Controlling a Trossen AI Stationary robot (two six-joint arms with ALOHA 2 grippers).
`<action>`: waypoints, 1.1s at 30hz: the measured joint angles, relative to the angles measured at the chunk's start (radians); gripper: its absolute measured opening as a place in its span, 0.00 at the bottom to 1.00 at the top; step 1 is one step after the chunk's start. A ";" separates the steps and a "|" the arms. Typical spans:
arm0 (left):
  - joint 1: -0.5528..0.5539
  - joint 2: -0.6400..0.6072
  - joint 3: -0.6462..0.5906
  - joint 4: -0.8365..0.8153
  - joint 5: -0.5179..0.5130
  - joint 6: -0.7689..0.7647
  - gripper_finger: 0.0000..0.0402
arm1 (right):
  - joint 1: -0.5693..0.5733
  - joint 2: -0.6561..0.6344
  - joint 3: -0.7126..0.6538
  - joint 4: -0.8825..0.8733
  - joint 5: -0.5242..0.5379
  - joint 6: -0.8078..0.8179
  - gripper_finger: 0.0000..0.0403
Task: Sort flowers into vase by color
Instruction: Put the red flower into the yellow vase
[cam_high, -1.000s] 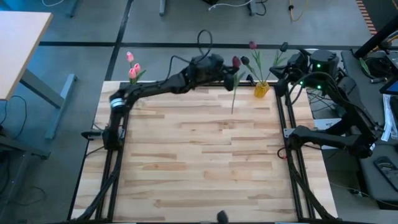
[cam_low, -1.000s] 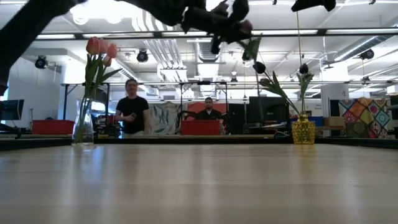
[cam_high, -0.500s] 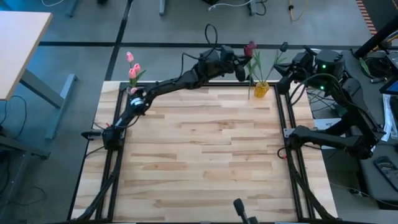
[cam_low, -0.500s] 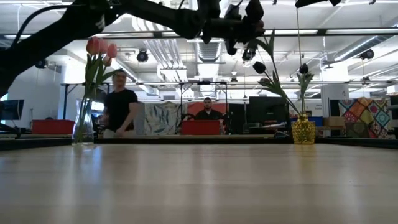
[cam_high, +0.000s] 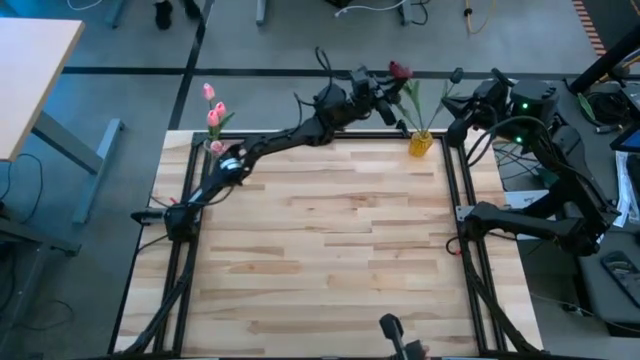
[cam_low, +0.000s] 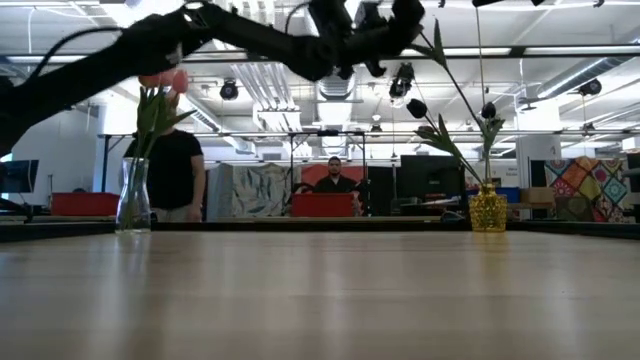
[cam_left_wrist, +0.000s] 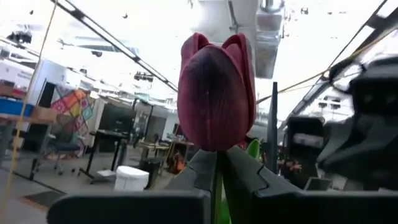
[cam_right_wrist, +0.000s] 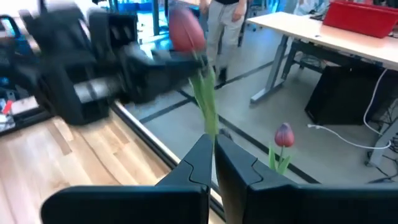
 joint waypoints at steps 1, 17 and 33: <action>0.001 0.029 0.032 0.002 -0.003 -0.007 0.00 | 0.000 0.000 0.000 0.008 0.000 0.003 0.03; 0.050 0.084 0.008 0.071 -0.075 0.111 0.00 | 0.000 0.001 0.000 0.010 0.001 -0.001 0.03; 0.054 0.174 0.040 0.189 -0.101 0.056 0.00 | 0.000 0.021 0.000 0.012 0.025 -0.028 0.03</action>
